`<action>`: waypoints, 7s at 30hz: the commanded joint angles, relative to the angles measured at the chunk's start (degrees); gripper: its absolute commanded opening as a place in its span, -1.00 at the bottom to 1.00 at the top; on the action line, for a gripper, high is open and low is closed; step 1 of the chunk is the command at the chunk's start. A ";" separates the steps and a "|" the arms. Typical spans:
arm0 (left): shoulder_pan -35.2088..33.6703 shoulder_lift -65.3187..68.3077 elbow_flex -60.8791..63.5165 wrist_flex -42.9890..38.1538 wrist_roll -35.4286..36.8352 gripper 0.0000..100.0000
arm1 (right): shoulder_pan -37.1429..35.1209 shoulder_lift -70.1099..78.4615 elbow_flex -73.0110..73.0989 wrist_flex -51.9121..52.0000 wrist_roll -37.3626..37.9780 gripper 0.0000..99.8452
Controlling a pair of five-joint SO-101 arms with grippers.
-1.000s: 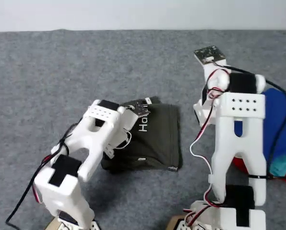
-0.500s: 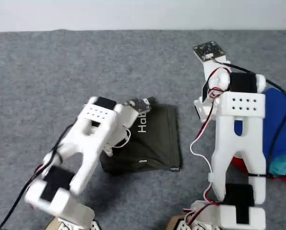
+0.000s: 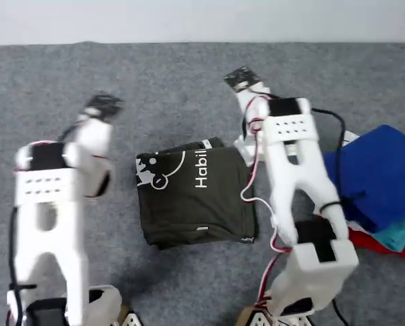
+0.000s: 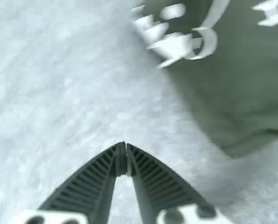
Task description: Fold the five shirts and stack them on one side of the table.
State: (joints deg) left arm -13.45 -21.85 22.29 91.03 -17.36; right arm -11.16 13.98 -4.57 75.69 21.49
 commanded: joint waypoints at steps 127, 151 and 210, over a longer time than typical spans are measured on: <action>10.11 28.04 -24.75 -3.25 6.59 -0.99 | 3.38 2.95 -26.29 27.47 0.26 -0.98; -21.27 -2.73 9.19 -10.73 -5.54 -0.99 | -13.93 -6.64 1.23 17.80 -16.70 -0.50; -22.24 -4.57 10.51 -10.99 -9.14 -0.99 | 0.57 45.49 -73.14 26.33 36.31 -0.89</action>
State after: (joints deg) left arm -35.43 -24.40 33.54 79.69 -26.24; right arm -9.93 59.16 -69.01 99.34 57.36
